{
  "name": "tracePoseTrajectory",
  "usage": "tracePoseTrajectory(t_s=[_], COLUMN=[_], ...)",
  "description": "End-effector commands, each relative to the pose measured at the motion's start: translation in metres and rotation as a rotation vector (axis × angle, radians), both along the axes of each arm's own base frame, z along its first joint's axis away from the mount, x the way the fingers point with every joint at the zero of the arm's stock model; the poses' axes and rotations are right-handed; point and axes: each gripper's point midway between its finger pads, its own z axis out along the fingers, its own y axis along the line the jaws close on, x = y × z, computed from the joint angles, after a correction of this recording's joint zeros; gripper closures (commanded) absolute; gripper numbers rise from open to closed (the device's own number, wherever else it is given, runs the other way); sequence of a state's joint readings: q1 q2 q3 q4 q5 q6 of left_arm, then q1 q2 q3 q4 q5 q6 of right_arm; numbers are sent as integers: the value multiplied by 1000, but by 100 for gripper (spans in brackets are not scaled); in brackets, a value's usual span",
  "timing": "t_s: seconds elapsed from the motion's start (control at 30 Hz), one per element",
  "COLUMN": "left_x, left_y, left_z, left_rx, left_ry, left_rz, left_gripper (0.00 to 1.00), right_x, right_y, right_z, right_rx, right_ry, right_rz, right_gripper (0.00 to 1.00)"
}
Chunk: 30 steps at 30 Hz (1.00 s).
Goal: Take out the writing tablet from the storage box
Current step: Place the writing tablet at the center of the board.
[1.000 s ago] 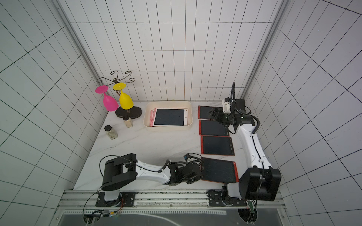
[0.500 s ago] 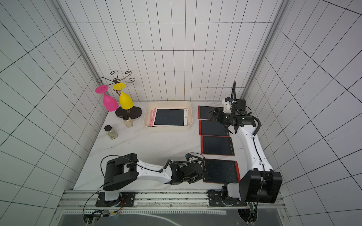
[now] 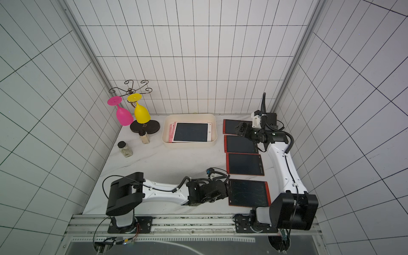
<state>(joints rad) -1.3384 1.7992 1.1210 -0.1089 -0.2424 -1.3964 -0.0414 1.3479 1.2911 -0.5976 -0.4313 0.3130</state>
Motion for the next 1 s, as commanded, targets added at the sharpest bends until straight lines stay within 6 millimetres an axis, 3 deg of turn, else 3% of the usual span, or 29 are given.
tracePoseTrajectory(t_s=[0.0, 0.17, 0.3, 0.43, 0.57, 0.73, 0.97], left_x=[31, 81, 133, 186, 230, 267, 297], left_y=[18, 68, 134, 211, 277, 311, 319], left_z=[55, 111, 149, 161, 160, 142, 117], left_rx=[-3, 59, 148, 211, 305, 353, 400], left_ry=[-167, -328, -440, -451, -430, -341, -273], left_rz=[23, 44, 89, 154, 205, 161, 113], left_gripper=[14, 6, 3, 3, 3, 3, 3], right_x=[-4, 6, 25, 58, 101, 149, 196], right_y=[-9, -17, -18, -3, 31, 74, 139], right_z=[-14, -14, 0, 13, 15, 20, 8], right_rx=[-48, -94, -75, -78, -98, -85, -52], right_ry=[20, 16, -8, -44, -38, -64, -76], right_rz=[-9, -36, -58, -70, -36, -4, 43], right_gripper=[8, 5, 5, 5, 5, 6, 6])
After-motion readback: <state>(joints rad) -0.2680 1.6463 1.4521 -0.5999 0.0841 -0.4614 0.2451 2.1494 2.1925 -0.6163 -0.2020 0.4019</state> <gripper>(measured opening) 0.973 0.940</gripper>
